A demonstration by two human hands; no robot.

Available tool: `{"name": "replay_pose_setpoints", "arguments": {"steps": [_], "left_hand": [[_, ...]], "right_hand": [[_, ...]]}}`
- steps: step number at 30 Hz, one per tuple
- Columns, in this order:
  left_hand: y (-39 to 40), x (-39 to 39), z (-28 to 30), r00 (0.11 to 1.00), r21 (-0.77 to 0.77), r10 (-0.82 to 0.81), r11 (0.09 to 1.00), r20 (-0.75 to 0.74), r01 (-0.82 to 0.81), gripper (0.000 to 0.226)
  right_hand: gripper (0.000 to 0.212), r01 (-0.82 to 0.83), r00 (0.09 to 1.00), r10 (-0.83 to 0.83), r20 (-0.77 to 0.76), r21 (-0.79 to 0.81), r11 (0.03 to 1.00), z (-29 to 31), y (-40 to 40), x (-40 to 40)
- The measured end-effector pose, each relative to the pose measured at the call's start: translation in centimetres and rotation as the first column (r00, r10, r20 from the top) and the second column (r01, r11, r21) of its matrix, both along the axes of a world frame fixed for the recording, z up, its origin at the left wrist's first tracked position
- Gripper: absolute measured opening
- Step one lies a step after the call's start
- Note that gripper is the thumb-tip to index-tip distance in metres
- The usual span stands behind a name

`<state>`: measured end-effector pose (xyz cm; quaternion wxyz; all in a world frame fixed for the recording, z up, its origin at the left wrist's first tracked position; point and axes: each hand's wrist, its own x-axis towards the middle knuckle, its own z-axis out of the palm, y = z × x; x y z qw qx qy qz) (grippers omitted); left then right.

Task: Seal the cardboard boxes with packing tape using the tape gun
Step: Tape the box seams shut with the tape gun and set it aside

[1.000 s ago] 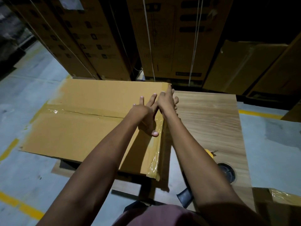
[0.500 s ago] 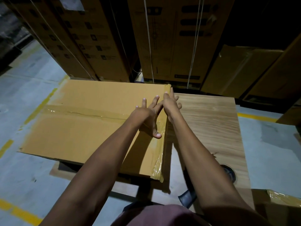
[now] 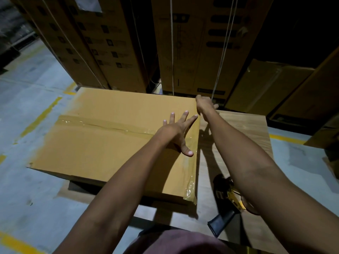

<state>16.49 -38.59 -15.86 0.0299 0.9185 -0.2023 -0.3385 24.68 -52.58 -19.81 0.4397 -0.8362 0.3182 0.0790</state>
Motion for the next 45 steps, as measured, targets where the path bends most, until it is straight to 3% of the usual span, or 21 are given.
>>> {"name": "replay_pose_setpoints", "arguments": {"steps": [3, 7, 11, 14, 15, 18, 20, 22, 24, 27, 29, 35, 40, 45], "left_hand": [[0.2, 0.0, -0.1, 1.000, -0.013, 0.003, 1.000, -0.012, -0.003, 0.154], [0.5, 0.0, -0.3, 1.000, -0.024, -0.013, 1.000, -0.014, 0.012, 0.153], [0.9, 0.0, -0.7, 0.999, -0.061, -0.032, 0.998, 0.011, 0.033, 0.153], [2.0, -0.5, -1.7, 0.998, -0.194, -0.015, 0.981, 0.064, 0.028, 0.152], [2.4, -0.7, -2.0, 0.997, -0.236, -0.012, 0.971, 0.079, 0.030, 0.151], [3.5, -1.0, -3.0, 0.993, -0.310, -0.026, 0.949, 0.113, 0.060, 0.145], [3.9, -0.9, -3.5, 0.992, -0.334, -0.035, 0.940, 0.123, 0.074, 0.142], [4.3, -0.9, -3.9, 0.990, -0.356, -0.038, 0.931, 0.136, 0.085, 0.137], [4.6, -1.4, -4.4, 0.977, -0.355, -0.041, 0.928, 0.209, 0.115, 0.118], [4.5, -2.6, -5.4, 0.939, -0.371, 0.001, 0.919, 0.343, 0.134, 0.073], [4.4, -3.3, -5.9, 0.907, -0.368, 0.031, 0.919, 0.419, 0.139, 0.063], [4.2, -3.5, -6.2, 0.889, -0.339, 0.037, 0.931, 0.456, 0.135, 0.061], [4.3, -2.9, -5.9, 0.892, -0.318, 0.029, 0.939, 0.451, 0.130, 0.061], [4.1, -3.2, -6.1, 0.892, -0.329, 0.029, 0.934, 0.450, 0.136, 0.061]], "right_hand": [[0.059, 0.020, 0.998, -0.023, -0.053, -0.059, 0.998, 0.5, 1.0, -0.4], [0.056, 0.029, 0.997, -0.020, 0.080, -0.105, 0.994, 0.1, 2.1, -1.8], [0.058, 0.005, 0.999, -0.010, 0.041, 0.121, 0.993, -1.4, 1.8, -2.9], [0.085, 0.058, 0.997, -0.069, 0.038, 0.228, 0.972, -7.6, -0.1, -2.3], [0.085, 0.065, 0.996, -0.075, 0.040, 0.220, 0.973, -7.5, 0.2, -2.9], [0.057, 0.057, 0.998, -0.058, 0.006, 0.062, 0.996, -2.9, 2.4, -4.7], [0.053, 0.105, 0.994, -0.106, -0.028, -0.033, 0.994, -1.9, 2.6, -3.5], [0.056, 0.148, 0.988, -0.149, -0.044, -0.030, 0.989, -1.3, 2.7, -2.5], [0.060, 0.156, 0.988, -0.156, -0.009, 0.003, 0.988, -1.2, 2.8, -2.2], [0.062, 0.079, 0.996, -0.081, 0.036, 0.046, 0.996, -1.7, 2.6, -4.1], [0.063, 0.025, 0.998, -0.028, 0.050, 0.063, 0.998, -2.3, 2.5, -6.3], [0.060, -0.078, 0.990, 0.084, 0.110, -0.057, 0.995, -4.6, 4.2, -17.3], [0.057, -0.059, 0.998, 0.059, -0.003, -0.141, 0.988, -3.3, 4.6, -16.2], [0.057, -0.068, 0.991, 0.080, 0.109, -0.107, 0.992, -4.2, 5.1, -20.3]]}}
